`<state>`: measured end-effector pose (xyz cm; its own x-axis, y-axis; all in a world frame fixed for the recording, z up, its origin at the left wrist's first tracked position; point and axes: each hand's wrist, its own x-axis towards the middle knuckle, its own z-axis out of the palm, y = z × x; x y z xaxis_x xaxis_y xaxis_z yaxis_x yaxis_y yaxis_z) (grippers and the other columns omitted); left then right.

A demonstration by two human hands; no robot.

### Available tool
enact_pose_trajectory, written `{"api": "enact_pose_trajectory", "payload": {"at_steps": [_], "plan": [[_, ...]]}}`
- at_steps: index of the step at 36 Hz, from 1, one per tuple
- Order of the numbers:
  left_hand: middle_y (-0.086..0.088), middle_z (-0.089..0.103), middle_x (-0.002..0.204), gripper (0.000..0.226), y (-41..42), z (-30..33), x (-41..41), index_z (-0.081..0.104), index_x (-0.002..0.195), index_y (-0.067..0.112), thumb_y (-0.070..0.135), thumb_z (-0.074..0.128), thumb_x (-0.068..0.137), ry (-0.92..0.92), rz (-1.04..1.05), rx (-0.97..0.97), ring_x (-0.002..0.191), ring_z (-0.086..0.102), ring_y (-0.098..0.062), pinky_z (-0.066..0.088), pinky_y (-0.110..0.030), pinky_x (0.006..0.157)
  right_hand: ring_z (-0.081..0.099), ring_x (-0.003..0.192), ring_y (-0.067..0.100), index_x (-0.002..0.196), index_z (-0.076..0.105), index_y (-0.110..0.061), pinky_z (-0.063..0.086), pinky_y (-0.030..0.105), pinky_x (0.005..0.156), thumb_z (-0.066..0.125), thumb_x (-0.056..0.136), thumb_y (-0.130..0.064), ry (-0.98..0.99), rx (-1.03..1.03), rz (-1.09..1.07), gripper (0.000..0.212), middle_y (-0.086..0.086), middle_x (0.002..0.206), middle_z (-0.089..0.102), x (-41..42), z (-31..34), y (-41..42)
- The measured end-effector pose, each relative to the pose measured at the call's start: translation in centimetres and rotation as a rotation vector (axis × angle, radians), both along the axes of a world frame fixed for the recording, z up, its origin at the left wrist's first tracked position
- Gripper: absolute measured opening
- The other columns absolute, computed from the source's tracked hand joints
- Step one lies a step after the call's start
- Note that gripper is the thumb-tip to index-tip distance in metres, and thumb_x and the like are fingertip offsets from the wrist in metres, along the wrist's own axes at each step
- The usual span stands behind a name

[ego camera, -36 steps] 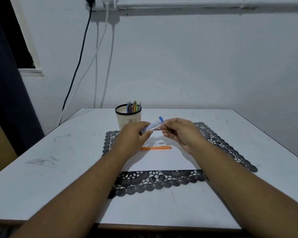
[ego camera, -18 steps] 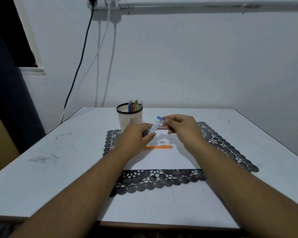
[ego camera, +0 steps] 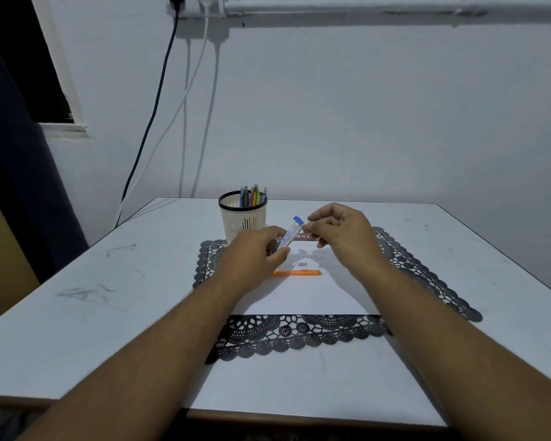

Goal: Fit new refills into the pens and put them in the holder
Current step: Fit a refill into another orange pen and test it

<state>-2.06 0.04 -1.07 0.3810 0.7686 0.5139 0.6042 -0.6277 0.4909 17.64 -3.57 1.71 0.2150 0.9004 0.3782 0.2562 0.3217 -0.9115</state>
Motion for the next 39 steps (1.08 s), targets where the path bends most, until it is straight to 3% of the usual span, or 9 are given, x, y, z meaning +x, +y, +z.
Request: {"api": "enact_pose_trajectory", "payload": {"at_steps": [7,11,18,23,29,35,39], "plan": [[0.008,0.066,0.077,0.030,-0.1,-0.1,0.1,0.069,0.124,0.026,0.032,0.070,0.095,-0.015,0.005,-0.016,0.072,0.063,-0.016,0.056,-0.044,0.068,0.066,0.068,0.020,0.089,0.076,-0.007,0.057,0.030,0.066,0.076,0.087,0.001,0.072,-0.014,-0.004,0.008,0.013,0.080,0.075,0.2,-0.1,0.1],[0.008,0.068,0.079,0.031,-0.1,0.0,0.1,0.069,0.124,0.026,0.032,0.071,0.094,-0.026,-0.001,-0.038,0.074,0.065,-0.014,0.057,-0.041,0.071,0.063,0.067,0.016,0.091,0.081,-0.009,0.054,0.025,0.064,0.073,0.088,0.001,0.125,-0.032,0.028,0.013,0.007,0.076,0.074,0.1,0.1,-0.1],[0.006,0.068,0.078,0.028,-0.4,-0.1,0.5,0.069,0.120,0.024,0.029,0.073,0.093,-0.087,-0.017,-0.076,0.071,0.064,-0.013,0.054,-0.034,0.068,0.058,0.069,0.017,0.094,0.085,-0.020,0.052,0.028,0.065,0.071,0.091,-0.004,0.096,-0.034,0.037,0.021,0.007,0.081,0.075,0.0,0.0,-0.1],[0.006,0.070,0.081,0.021,-0.6,0.0,0.6,0.070,0.112,0.025,0.028,0.074,0.092,-0.133,-0.008,-0.117,0.074,0.066,-0.013,0.055,-0.033,0.069,0.056,0.063,0.016,0.102,0.081,-0.017,0.053,0.028,0.067,0.071,0.092,-0.003,0.146,-0.028,0.032,0.020,0.002,0.079,0.074,0.1,0.1,0.0],[0.009,0.073,0.084,0.012,-0.6,0.2,0.7,0.073,0.100,0.021,0.018,0.076,0.089,-0.288,0.001,-0.136,0.071,0.066,-0.005,0.055,-0.025,0.065,0.064,0.068,0.020,0.096,0.076,-0.001,0.058,0.026,0.068,0.067,0.092,0.007,0.488,-0.093,0.103,0.013,0.010,0.076,0.071,0.5,0.6,-0.1],[0.010,0.074,0.092,0.022,-0.8,0.2,0.8,0.068,0.108,0.025,0.014,0.072,0.090,-0.387,-0.010,-0.050,0.078,0.071,-0.011,0.061,-0.042,0.072,0.077,0.077,0.030,0.097,0.067,0.009,0.063,0.027,0.065,0.061,0.094,0.014,0.926,-0.183,0.150,0.008,0.017,0.070,0.072,0.7,0.9,-0.2],[0.005,0.074,0.105,0.030,-1.1,0.3,1.3,0.058,0.119,0.024,0.003,0.060,0.097,-0.505,-0.081,-0.090,0.077,0.075,-0.013,0.063,-0.045,0.072,0.076,0.066,0.025,0.096,0.067,0.008,0.063,0.025,0.062,0.058,0.095,0.014,1.002,-0.248,0.162,0.011,0.017,0.075,0.070,0.9,0.9,0.0]]}}
